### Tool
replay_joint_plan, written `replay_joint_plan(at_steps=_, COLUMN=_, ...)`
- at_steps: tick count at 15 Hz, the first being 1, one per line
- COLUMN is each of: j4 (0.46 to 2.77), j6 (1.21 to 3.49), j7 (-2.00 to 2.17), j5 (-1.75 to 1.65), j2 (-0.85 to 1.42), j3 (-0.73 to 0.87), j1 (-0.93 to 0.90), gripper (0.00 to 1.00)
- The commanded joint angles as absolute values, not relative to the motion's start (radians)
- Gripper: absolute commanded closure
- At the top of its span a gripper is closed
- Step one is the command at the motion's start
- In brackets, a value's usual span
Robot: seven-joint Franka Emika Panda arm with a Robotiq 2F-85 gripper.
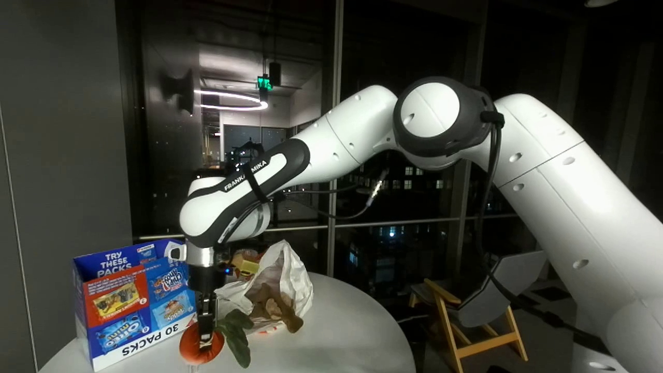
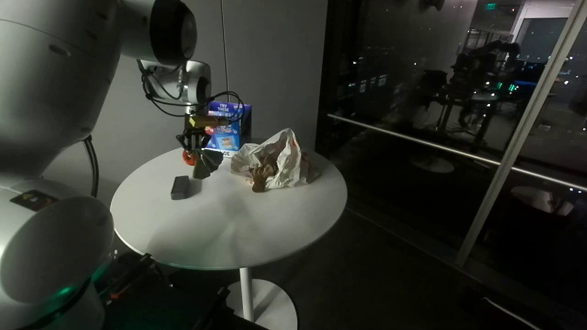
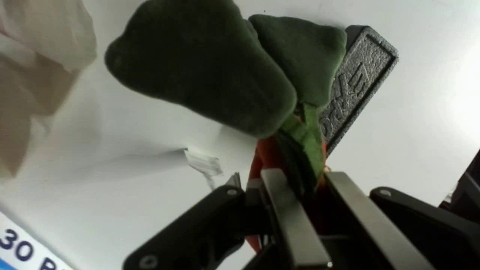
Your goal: Remove the objects inside the bag
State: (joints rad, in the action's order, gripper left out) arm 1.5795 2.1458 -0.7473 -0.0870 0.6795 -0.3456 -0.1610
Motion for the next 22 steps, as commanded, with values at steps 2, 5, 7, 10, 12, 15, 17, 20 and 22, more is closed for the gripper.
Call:
replay_joint_plan(at_steps=2, j4=1.465, j6=2.093, j7=-0.977, j5=-0.035, j2=0.797, j3=-0.398, j1=-0.16, gripper=0.55)
replay_joint_plan(at_steps=5, j4=1.411, j6=2.018, j7=-1.001, j5=0.029, j2=0.829, j3=-0.396, j1=-0.156, gripper=0.37)
replay_joint_plan(at_steps=7, j4=1.389, j6=1.971, j7=-0.972, j5=0.078, j2=0.826, j3=-0.386, j1=-0.149, gripper=0.21)
replay_joint_plan(at_steps=10, j4=1.385, j6=1.981, j7=-0.911, j5=0.104, j2=0.797, j3=-0.351, j1=-0.15, gripper=0.01)
replay_joint_plan(at_steps=12, j4=1.369, j6=1.974, j7=-0.88, j5=0.107, j2=0.796, j3=-0.336, j1=-0.149, gripper=0.0)
replay_joint_plan(at_steps=15, j4=1.379, j6=2.085, j7=-0.78, j5=0.073, j2=0.782, j3=-0.279, j1=-0.163, gripper=0.0)
replay_joint_plan(at_steps=17, j4=1.395, j6=2.151, j7=-0.726, j5=0.056, j2=0.77, j3=-0.248, j1=-0.155, gripper=0.0)
replay_joint_plan(at_steps=20, j4=1.442, j6=2.249, j7=-0.631, j5=0.042, j2=0.735, j3=-0.205, j1=-0.136, gripper=0.0)
replay_joint_plan(at_steps=22, j4=1.486, j6=2.3, j7=-0.554, j5=0.029, j2=0.701, j3=-0.174, j1=-0.128, gripper=0.0)
